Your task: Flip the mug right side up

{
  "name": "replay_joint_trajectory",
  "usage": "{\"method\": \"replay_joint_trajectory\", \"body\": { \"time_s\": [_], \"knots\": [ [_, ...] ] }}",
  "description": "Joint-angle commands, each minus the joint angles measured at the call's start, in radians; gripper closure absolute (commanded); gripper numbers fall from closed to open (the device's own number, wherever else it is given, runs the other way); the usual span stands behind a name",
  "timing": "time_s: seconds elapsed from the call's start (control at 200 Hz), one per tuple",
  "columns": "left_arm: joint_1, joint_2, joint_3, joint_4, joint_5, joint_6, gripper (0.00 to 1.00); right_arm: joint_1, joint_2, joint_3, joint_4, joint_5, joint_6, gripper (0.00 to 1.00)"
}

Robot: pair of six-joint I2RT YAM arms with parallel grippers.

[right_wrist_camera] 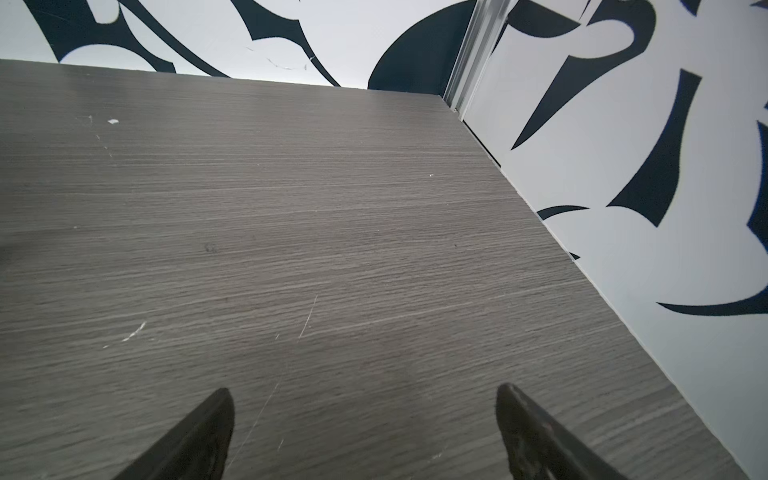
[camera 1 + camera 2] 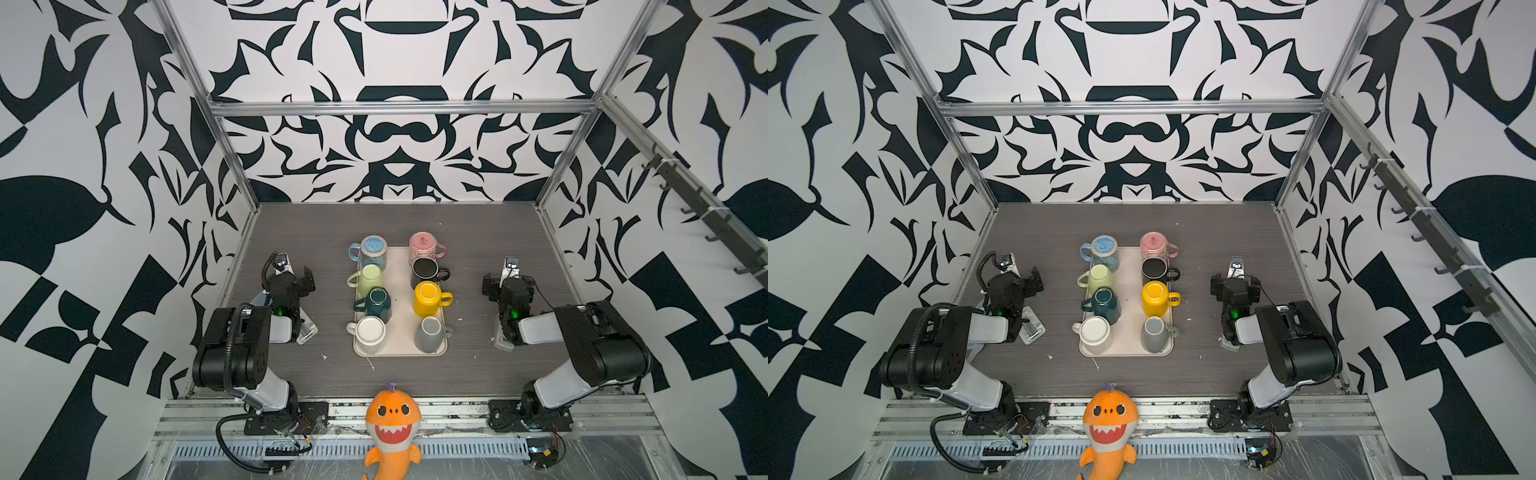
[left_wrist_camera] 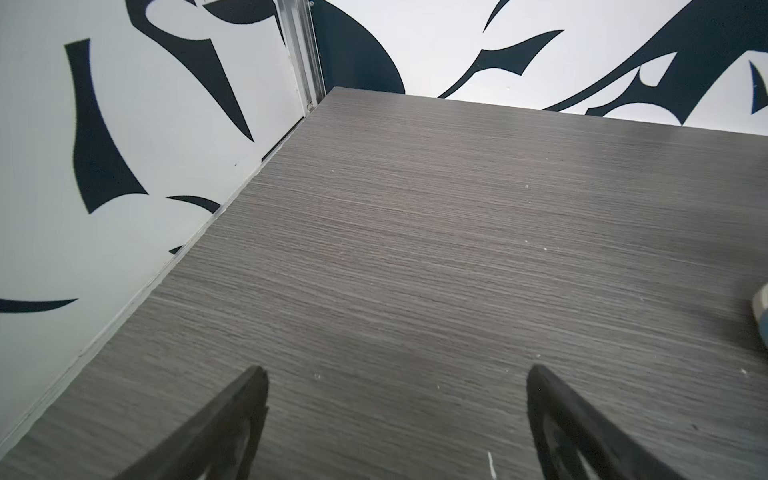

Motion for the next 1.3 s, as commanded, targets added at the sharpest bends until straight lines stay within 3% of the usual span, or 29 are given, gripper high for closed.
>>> {"method": "replay_joint_trajectory", "body": {
  "time_s": [0.0, 1.2, 1.295],
  "knots": [
    [0.003, -0.006, 0.007, 0.001, -0.01, -0.011, 0.0, -0.002, -0.012, 0.013, 0.024, 0.02, 0.009, 0.0],
    [0.003, -0.004, 0.009, -0.001, -0.009, -0.009, 0.01, -0.002, -0.014, 0.014, 0.017, 0.019, 0.009, 0.0],
    [0.003, -0.005, 0.009, -0.001, -0.009, -0.009, 0.0, -0.002, -0.014, 0.014, 0.018, 0.018, 0.007, 0.07]
  ]
}}
